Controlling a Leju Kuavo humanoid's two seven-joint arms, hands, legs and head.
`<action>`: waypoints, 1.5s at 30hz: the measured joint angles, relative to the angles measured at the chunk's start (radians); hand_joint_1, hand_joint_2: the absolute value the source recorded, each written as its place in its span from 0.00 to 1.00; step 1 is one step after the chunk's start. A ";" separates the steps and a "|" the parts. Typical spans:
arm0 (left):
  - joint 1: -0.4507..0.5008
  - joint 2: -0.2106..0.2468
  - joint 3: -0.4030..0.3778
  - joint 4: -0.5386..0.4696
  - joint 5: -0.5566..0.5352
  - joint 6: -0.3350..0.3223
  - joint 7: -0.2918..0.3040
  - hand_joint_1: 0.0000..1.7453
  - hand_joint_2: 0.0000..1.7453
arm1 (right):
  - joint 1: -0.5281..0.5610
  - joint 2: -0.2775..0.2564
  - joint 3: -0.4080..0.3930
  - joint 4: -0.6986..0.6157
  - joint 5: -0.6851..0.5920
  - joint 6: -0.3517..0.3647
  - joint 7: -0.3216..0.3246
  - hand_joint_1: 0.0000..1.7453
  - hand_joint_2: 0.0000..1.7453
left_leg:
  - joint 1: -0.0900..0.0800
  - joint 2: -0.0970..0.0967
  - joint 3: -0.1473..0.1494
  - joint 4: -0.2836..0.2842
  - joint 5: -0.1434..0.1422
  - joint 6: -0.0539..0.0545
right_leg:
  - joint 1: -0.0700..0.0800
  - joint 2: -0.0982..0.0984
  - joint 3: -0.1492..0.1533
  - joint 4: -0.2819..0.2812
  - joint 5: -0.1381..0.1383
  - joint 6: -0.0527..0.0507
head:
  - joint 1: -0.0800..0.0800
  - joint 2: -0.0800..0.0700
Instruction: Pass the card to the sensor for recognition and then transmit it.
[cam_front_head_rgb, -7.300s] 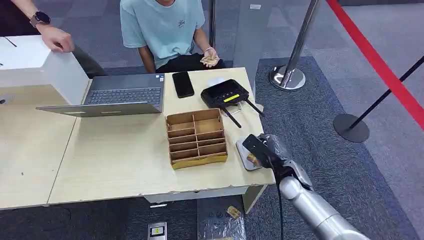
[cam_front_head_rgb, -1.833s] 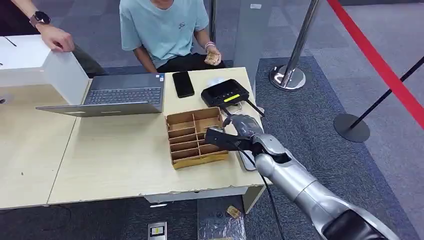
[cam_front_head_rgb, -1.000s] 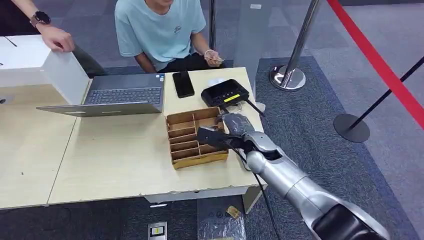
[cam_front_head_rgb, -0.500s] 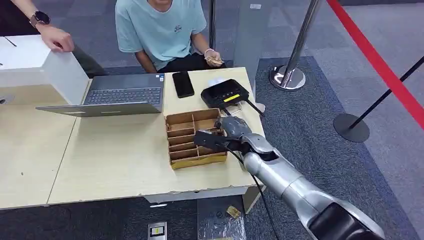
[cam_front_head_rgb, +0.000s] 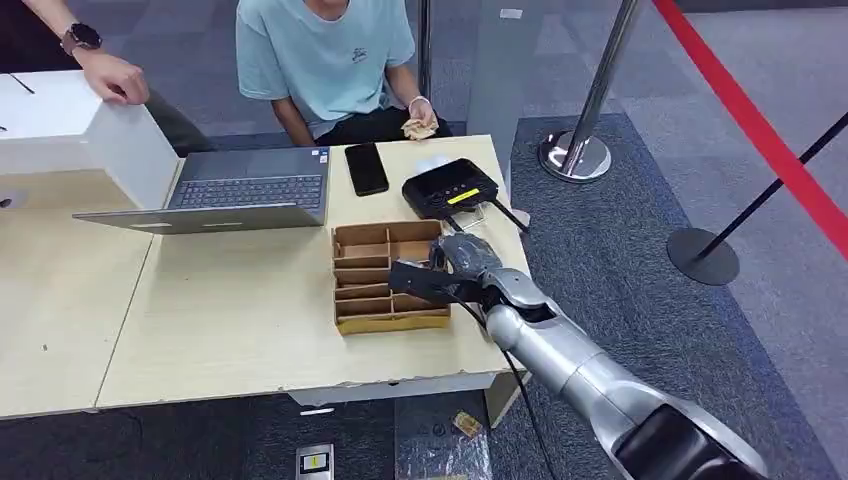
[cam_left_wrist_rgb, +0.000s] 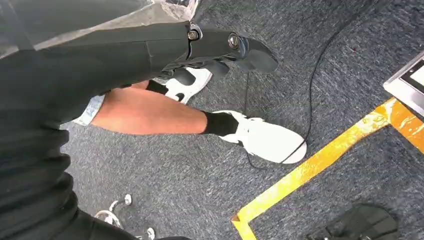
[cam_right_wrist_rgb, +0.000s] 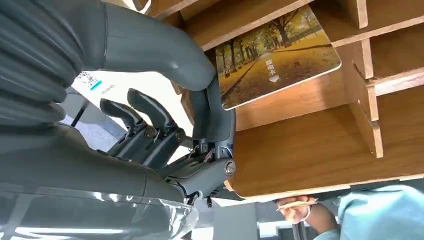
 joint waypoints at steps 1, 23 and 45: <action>0.000 0.000 0.000 0.000 0.000 0.000 0.000 0.00 1.00 | 0.000 0.000 0.000 0.000 0.001 -0.001 0.000 1.00 1.00 | 0.000 0.000 0.000 0.000 0.000 0.000 | 0.000 0.000 0.000 0.000 0.000 0.000 | 0.000 0.000; -0.003 0.000 0.000 0.000 -0.003 0.000 -0.005 0.00 1.00 | -0.066 -0.039 -0.003 -0.077 0.018 0.026 0.040 0.64 1.00 | 0.000 0.000 0.000 0.000 0.000 0.000 | 0.000 0.000 0.000 0.000 0.000 0.000 | 0.000 0.000; -0.012 -0.005 0.000 0.000 -0.003 0.000 -0.005 0.00 1.00 | -0.050 -0.029 0.013 -0.085 0.028 0.050 0.045 0.34 1.00 | 0.000 0.000 -0.001 0.000 0.000 0.000 | 0.000 0.000 0.000 0.000 0.000 0.000 | 0.000 0.000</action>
